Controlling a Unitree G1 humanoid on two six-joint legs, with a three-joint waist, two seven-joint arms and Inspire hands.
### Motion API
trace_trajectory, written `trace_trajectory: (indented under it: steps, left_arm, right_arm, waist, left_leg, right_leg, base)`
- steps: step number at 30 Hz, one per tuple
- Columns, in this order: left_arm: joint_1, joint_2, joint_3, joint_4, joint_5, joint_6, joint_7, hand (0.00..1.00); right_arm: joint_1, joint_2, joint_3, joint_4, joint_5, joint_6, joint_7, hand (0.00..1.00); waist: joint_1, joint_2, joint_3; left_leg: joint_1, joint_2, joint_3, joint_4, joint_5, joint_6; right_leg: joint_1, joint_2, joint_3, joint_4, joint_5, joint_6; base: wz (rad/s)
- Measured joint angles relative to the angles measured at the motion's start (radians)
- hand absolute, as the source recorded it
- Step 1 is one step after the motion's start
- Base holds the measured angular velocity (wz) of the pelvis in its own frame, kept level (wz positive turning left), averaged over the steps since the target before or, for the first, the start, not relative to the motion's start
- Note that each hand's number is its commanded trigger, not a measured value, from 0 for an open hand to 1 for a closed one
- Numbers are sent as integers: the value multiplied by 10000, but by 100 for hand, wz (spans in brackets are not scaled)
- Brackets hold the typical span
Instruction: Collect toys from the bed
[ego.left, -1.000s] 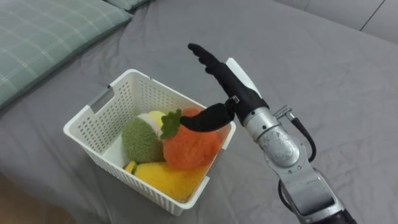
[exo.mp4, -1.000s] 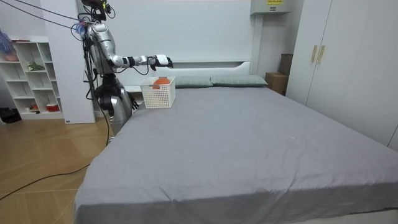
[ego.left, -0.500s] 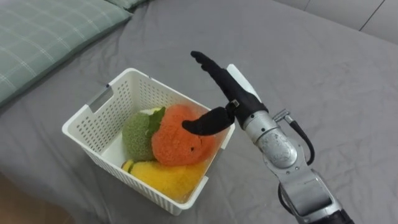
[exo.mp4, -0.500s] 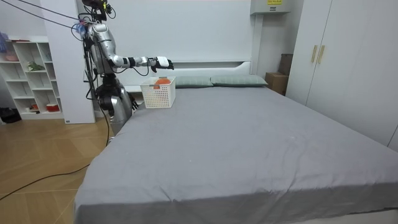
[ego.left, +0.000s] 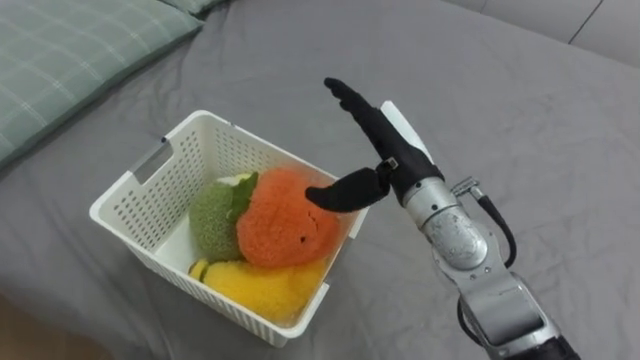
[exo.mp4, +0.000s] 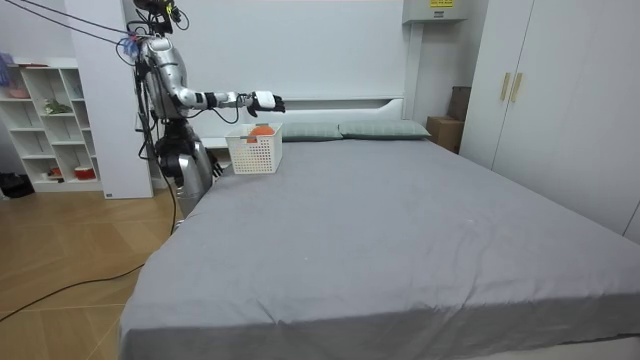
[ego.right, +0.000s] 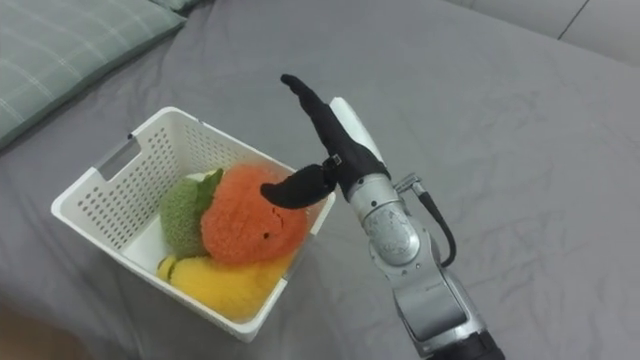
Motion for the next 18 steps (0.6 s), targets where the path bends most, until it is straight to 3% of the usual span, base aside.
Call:
trace_trajectory:
  steps: [4, 7, 12, 18]
  left_arm:
    - [51, -12, 3, 29, 3, -8, 62, 0]
    - [179, -21, 7, 23, 1, -29, 68, 0]
    - [374, -137, 6, 31, 14, -79, 69, 0]
    - [637, -138, 5, 58, -87, -87, 274, 0]
  right_arm:
    - [177, -6, -460, -1, 156, -200, -223, 0]
    - [505, -17, -1003, -125, 220, -370, -407, 0]
    - [1049, -44, -1645, -123, 226, -680, -988, 0]
    - [1597, -67, -2351, -102, 935, -820, -1551, 0]
  waist:
    - [-306, 77, 37]
    - [-488, 162, -10]
    - [-858, 487, -190]
    - [-1329, 537, -180]
  left_leg:
    - [51, 11, 118, -17, -2, 1]
    - [64, 21, 217, -19, -14, 12]
    - [351, 40, 526, -178, -12, 16]
    - [508, 60, 654, -208, -19, 20]
  right_leg:
    - [1, -1, 103, 9, 0, 0]
    - [-3, 0, 161, 17, 1, 1]
    - [65, 31, 497, 25, 3, 2]
    - [139, 44, 650, 57, 2, 4]
  base:
    - [-8]
    - [-7]
    - [-18]
    - [-7]
